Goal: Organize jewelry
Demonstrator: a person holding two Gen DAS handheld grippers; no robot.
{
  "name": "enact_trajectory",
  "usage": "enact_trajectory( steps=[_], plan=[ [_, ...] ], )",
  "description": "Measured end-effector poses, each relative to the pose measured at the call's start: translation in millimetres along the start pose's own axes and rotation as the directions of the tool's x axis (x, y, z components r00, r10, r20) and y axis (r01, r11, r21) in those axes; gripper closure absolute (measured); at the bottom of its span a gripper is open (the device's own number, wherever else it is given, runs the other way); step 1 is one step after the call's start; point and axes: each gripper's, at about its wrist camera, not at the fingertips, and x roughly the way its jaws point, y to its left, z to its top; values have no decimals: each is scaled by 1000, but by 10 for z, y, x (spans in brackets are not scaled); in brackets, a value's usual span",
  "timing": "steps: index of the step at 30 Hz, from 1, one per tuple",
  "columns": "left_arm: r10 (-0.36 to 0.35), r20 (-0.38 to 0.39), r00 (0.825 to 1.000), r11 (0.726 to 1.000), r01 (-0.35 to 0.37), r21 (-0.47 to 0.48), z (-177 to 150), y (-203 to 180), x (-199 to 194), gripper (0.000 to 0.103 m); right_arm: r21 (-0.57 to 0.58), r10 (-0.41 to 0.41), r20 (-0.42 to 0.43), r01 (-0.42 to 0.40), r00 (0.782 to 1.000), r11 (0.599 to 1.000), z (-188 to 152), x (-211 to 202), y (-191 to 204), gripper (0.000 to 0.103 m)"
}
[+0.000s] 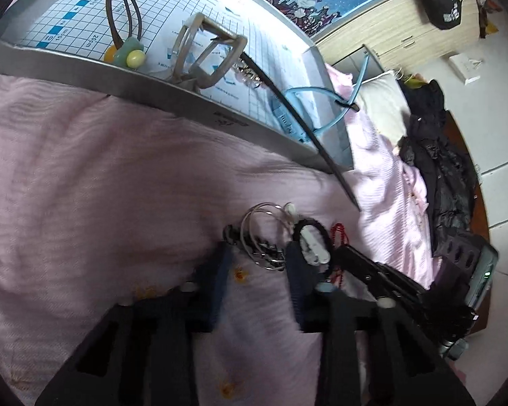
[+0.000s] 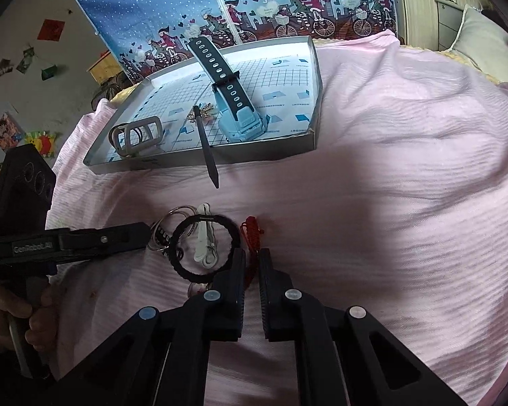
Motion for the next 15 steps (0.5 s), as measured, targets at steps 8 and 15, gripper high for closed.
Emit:
enact_trajectory(
  steps=[8, 15],
  plan=[
    [15, 11, 1000, 999, -15, 29, -75, -81, 23, 102, 3, 5, -2, -5, 1000, 1000, -5, 11, 1, 96],
    [0, 67, 998, 995, -7, 99, -97, -324, -79, 103, 5, 20, 2, -20, 1000, 1000, -11, -10, 16, 96]
  ],
)
